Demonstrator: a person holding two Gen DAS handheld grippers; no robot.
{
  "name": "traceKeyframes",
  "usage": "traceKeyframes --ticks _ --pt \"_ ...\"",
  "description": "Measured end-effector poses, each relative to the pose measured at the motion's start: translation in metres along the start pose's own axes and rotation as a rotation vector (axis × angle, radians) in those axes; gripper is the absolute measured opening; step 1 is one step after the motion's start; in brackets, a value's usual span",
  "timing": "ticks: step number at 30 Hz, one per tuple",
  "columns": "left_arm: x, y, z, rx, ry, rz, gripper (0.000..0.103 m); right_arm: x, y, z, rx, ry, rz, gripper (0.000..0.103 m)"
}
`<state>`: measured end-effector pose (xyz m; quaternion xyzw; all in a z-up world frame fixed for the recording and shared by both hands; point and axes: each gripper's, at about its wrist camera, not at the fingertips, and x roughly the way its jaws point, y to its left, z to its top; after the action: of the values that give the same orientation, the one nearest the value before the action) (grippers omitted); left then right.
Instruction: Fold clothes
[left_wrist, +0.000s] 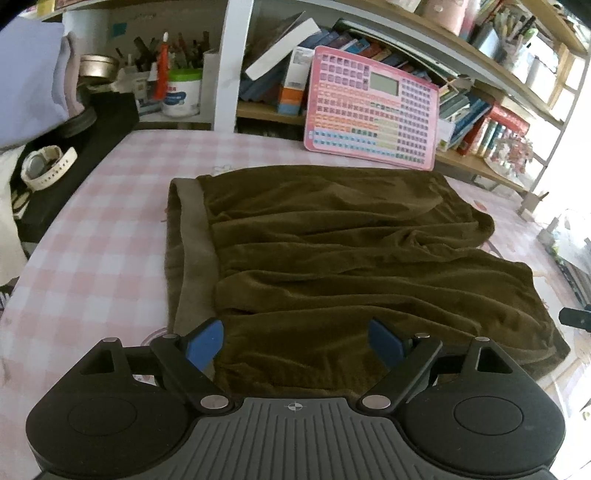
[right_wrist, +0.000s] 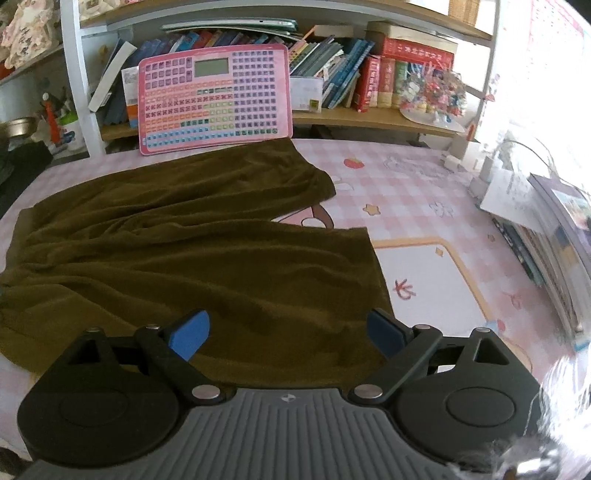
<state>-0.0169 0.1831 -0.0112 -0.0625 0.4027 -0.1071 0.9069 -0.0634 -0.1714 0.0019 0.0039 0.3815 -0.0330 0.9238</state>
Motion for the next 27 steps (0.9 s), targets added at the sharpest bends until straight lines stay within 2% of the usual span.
traceKeyframes --ticks 7,13,18,23,27 --pt "0.011 -0.013 0.01 -0.032 -0.006 0.056 0.088 0.033 -0.028 0.031 -0.073 0.003 0.057 0.093" --pt "0.036 -0.025 0.042 0.1 -0.034 0.148 0.088 0.088 -0.057 0.077 -0.19 0.008 0.14 0.093" --pt "0.059 -0.026 0.075 0.123 -0.069 0.178 0.088 0.143 -0.078 0.135 -0.264 0.01 0.246 0.093" --pt "0.096 -0.023 0.103 0.171 -0.028 0.246 0.087 0.2 -0.083 0.189 -0.37 0.02 0.342 0.09" --pt "0.122 -0.025 0.117 0.252 0.004 0.298 0.079 0.247 -0.078 0.223 -0.408 0.027 0.375 0.085"
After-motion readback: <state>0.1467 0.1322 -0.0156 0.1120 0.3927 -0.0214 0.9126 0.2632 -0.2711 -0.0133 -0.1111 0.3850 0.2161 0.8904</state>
